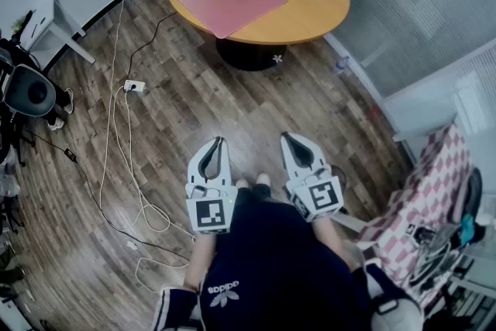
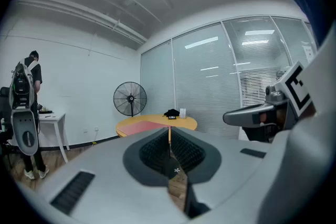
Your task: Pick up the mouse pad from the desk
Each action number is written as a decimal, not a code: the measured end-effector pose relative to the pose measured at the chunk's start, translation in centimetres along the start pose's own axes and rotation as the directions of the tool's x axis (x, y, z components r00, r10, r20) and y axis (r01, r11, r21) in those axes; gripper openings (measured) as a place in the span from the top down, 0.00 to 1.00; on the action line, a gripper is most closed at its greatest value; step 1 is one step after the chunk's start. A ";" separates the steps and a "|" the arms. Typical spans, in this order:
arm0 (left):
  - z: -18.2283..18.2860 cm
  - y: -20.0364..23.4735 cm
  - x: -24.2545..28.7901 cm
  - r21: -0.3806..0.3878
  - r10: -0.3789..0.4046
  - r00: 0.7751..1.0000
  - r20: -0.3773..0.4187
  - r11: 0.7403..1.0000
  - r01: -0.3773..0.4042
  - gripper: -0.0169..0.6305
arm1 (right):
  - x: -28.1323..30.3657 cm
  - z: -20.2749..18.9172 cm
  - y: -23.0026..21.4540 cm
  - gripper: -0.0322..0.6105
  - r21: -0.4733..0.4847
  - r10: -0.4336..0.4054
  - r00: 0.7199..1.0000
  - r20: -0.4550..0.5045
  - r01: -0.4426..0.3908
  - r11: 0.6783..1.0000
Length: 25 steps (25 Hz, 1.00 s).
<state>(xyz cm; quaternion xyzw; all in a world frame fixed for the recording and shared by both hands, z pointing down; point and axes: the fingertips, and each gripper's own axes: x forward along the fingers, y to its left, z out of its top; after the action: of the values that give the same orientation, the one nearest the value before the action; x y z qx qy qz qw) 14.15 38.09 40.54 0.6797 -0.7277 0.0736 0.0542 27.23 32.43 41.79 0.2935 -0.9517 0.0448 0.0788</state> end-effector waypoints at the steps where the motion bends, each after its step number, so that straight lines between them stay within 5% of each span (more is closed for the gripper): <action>1: 0.1 -0.2 0.0 0.001 0.001 1.000 0.003 1.000 -0.001 0.95 | -0.1 0.2 0.0 0.95 0.009 0.002 1.000 0.004 -0.002 1.000; 17: 1.1 -1.9 0.1 0.033 0.084 0.996 0.027 0.996 -0.085 0.95 | -1.9 0.5 -2.5 0.94 0.006 0.048 0.997 0.057 -0.049 0.999; 25: 0.3 -2.1 1.0 -0.014 0.090 0.996 0.004 0.996 -0.090 0.95 | -1.8 0.4 -3.3 0.94 -0.007 0.069 0.995 0.073 -0.069 0.998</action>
<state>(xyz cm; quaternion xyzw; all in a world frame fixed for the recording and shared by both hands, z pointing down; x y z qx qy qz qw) 16.19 36.94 40.49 0.6460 -0.7582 0.0696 0.0538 30.47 30.65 41.23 0.2618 -0.9635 0.0347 0.0429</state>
